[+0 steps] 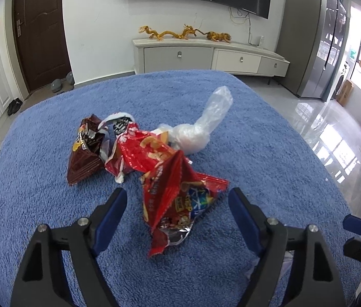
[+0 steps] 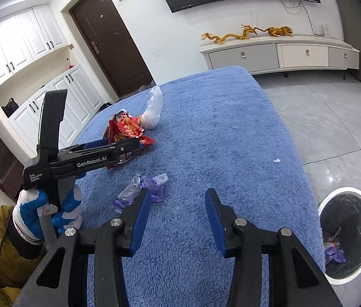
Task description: Collect trash
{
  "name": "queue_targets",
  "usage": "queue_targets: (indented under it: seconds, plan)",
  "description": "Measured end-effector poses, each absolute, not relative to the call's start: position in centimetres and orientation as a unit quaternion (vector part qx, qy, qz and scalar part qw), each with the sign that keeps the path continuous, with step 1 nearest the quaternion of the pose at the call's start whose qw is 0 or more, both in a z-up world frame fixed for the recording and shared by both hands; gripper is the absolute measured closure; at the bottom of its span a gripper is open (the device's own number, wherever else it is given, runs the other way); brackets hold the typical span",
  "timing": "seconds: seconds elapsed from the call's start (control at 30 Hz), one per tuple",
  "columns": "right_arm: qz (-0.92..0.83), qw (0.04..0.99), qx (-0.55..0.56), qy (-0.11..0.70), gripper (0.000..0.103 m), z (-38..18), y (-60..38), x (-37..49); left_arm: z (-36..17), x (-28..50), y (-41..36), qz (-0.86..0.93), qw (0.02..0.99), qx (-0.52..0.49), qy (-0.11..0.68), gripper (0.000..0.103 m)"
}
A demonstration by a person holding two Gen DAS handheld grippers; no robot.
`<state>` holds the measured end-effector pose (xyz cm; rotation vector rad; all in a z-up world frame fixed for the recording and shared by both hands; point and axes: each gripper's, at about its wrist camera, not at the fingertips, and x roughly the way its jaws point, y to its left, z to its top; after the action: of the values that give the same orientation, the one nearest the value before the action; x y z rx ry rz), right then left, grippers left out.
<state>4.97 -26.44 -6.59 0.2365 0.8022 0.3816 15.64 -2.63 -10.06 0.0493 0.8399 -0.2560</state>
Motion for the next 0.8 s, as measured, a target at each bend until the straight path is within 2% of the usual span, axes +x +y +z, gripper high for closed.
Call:
queue_targets:
  seconds: [0.23,0.5,0.57,0.67,0.8]
  plan:
    - [0.181,0.897,0.118,0.387,0.061,-6.7,-26.7,5.0,-10.4,16.0,-1.3,-0.116,0.904,0.010,0.410,0.025]
    - [0.180,0.897,0.120,0.386,0.061,-6.8,-26.9,4.9,-10.6,16.8,-0.9,-0.105,0.903,0.004,0.416,0.033]
    - [0.179,0.897,0.122,0.385,0.061,-6.7,-27.1,4.9,-10.6,16.9,-0.9,-0.104,0.904,0.001,0.415,0.047]
    - [0.178,0.898,0.124,0.383,0.061,-6.8,-27.3,4.9,-10.6,16.8,-0.7,-0.102,0.905,-0.002,0.412,0.052]
    - [0.179,0.898,0.129,0.382,0.061,-6.9,-27.6,4.8,-10.5,16.7,-0.6,-0.101,0.906,-0.003,0.411,0.054]
